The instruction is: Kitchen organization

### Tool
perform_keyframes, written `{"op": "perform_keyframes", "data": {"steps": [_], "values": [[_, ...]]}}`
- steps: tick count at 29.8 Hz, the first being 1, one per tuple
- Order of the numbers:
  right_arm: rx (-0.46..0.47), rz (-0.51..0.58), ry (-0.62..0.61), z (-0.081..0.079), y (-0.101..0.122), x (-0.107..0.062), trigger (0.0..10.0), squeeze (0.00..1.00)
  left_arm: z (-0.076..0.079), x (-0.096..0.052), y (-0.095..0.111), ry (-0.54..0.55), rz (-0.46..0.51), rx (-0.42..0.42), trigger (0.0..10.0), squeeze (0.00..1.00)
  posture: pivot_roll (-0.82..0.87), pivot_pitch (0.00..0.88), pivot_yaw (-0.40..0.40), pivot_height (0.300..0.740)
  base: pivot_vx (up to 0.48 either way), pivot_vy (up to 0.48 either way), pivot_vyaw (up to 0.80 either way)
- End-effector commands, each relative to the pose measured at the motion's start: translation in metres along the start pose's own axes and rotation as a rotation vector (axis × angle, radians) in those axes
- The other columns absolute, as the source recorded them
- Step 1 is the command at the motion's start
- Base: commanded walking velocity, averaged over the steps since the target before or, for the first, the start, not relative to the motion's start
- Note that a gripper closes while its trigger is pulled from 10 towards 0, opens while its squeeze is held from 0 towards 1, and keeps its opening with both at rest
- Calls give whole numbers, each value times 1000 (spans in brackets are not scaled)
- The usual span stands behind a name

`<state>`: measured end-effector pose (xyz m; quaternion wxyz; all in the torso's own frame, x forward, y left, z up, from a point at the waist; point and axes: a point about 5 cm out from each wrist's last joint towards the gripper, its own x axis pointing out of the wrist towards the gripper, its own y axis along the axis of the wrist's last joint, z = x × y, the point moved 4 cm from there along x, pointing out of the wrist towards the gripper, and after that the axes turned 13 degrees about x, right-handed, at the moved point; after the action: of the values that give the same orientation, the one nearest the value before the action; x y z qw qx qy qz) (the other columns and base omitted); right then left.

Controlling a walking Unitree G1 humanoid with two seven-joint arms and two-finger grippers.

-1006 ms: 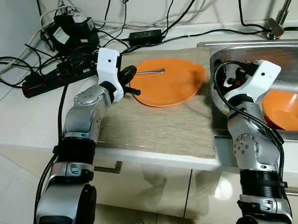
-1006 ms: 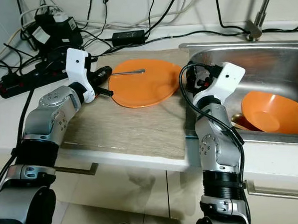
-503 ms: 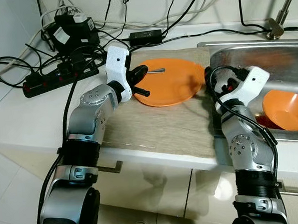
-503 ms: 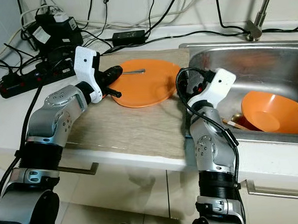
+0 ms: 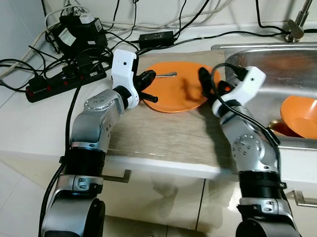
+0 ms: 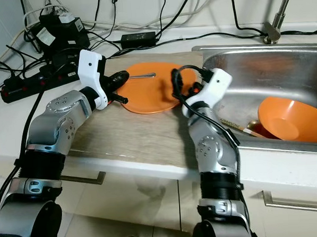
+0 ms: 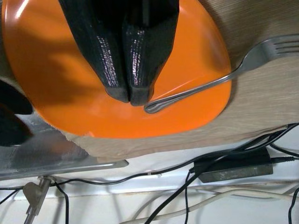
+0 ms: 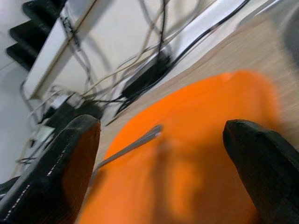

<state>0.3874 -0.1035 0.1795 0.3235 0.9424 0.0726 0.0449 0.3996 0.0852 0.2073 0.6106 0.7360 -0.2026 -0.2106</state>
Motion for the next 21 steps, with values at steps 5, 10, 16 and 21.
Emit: {"op": "perform_keyframes", "data": {"steps": [5,10,16,21], "values": [[74,-48,1,-6,-13,7,10000,0,-5,-5,1,11,-7,15,10000,0,20,3,102,740,0,0,0],[9,-14,-56,3,-10,8,10000,0,-9,-7,0,22,-17,14,10000,0,23,4,101,740,0,0,0],[-34,7,-100,11,-8,5,10000,0,-10,-9,-1,24,-25,18,10000,0,31,9,106,740,0,0,0],[-28,-4,-128,16,-15,5,10000,0,-11,-9,-1,21,-30,24,10000,0,34,6,109,740,0,0,0]]}}
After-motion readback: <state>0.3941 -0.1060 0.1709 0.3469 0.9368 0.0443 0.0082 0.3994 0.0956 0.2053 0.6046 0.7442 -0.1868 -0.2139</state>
